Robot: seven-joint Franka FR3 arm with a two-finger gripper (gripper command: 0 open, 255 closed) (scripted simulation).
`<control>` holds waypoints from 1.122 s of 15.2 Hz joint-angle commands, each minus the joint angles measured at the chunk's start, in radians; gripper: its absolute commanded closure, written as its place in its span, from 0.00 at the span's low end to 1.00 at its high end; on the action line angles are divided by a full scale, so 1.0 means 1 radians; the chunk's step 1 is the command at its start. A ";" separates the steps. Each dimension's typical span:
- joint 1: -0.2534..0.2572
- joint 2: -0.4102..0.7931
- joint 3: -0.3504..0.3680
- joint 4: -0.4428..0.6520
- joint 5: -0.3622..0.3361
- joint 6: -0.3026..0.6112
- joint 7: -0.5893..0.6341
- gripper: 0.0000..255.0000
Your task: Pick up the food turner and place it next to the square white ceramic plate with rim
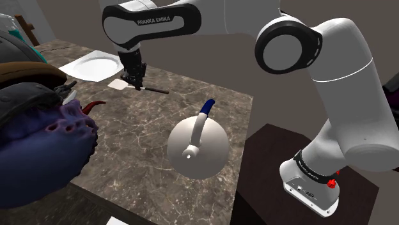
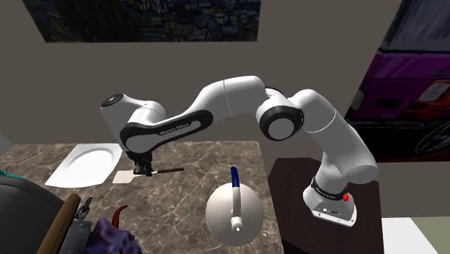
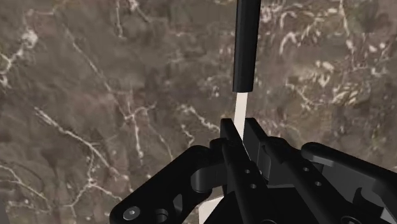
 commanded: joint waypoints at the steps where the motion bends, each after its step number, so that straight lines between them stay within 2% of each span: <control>1: 0.000 0.000 0.000 -0.005 0.000 0.006 0.000 1.00; 7: 0.000 0.000 0.000 -0.005 0.000 0.006 0.000 1.00; 8: 0.000 0.000 0.000 -0.005 0.000 0.006 0.000 0.00; 13: 0.000 0.000 0.000 -0.005 0.000 0.006 0.000 0.00; 17: 0.014 0.027 -0.001 0.170 0.001 -0.141 -0.007 0.00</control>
